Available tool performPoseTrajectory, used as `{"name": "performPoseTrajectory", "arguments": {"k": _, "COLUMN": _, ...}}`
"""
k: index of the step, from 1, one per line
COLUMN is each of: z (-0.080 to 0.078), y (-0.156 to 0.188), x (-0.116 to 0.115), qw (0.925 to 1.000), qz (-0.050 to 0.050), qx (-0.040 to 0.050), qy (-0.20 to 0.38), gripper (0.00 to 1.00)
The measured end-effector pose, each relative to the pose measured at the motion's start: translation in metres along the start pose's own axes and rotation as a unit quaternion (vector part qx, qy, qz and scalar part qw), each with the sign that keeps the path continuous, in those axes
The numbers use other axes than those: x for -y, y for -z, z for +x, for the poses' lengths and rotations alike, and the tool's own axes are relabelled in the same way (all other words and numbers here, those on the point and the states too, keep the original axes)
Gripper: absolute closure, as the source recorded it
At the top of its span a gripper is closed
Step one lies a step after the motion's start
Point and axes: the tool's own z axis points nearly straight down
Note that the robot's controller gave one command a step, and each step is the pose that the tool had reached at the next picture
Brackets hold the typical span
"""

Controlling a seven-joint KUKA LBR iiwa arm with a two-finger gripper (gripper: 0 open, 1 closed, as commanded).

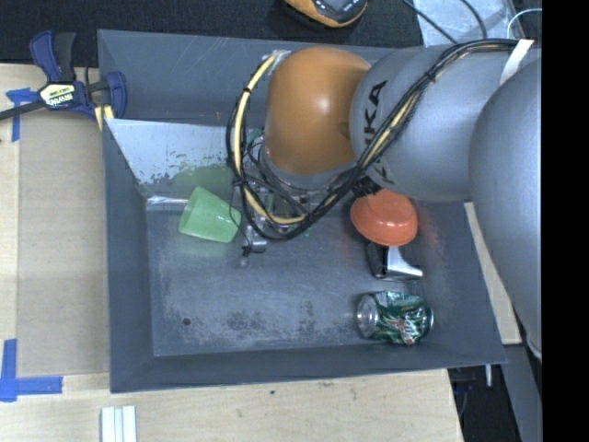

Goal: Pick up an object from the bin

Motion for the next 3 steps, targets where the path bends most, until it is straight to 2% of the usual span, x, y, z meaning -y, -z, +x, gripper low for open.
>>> {"name": "performPoseTrajectory", "arguments": {"k": 1, "z": -0.002, "y": 0.005, "x": 0.001, "qw": 1.0000, "qz": -0.001, "qx": 0.0042, "qy": -0.002, "gripper": 0.00}}
{"name": "performPoseTrajectory", "arguments": {"k": 2, "z": -0.032, "y": -0.095, "x": -0.017, "qw": 0.9960, "qz": 0.000, "qx": 0.0005, "qy": -0.090, "gripper": 0.00}}
{"name": "performPoseTrajectory", "arguments": {"k": 3, "z": -0.033, "y": -0.023, "x": -0.026, "qw": 1.0000, "qz": -0.001, "qx": 0.0065, "qy": -0.007, "gripper": 0.00}}
